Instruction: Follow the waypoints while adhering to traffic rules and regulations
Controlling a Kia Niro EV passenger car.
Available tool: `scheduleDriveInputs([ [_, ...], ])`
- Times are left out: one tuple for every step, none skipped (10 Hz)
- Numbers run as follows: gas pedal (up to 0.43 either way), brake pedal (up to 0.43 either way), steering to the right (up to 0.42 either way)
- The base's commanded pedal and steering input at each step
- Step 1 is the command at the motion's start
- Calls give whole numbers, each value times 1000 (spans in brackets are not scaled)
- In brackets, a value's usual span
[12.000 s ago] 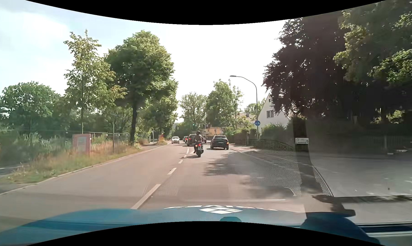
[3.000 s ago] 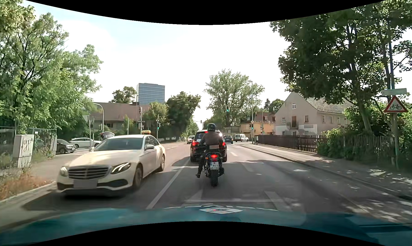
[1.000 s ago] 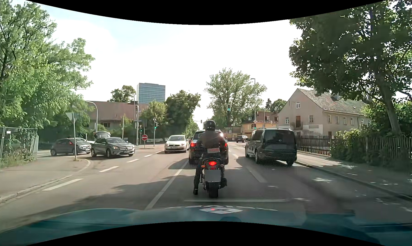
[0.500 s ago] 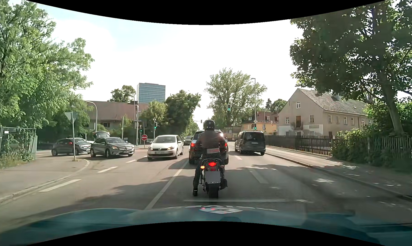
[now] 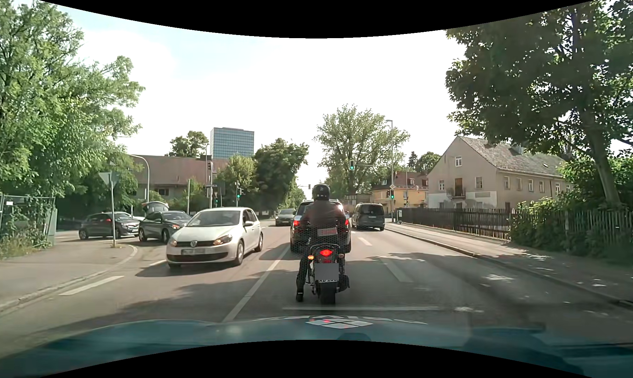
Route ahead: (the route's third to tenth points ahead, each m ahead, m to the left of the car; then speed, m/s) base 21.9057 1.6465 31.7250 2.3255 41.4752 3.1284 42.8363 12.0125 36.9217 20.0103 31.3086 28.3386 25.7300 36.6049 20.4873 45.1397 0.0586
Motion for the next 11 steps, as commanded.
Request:
scheduleDriveInputs([
  [0, 134, -16],
  [0, 152, -16],
  [0, 159, -16],
  [0, 159, -16],
  [0, 165, -16],
  [0, 177, -16],
  [0, 177, -16],
  [0, 183, -16],
  [0, 165, -16],
  [0, 159, -16],
  [0, 195, -16],
])
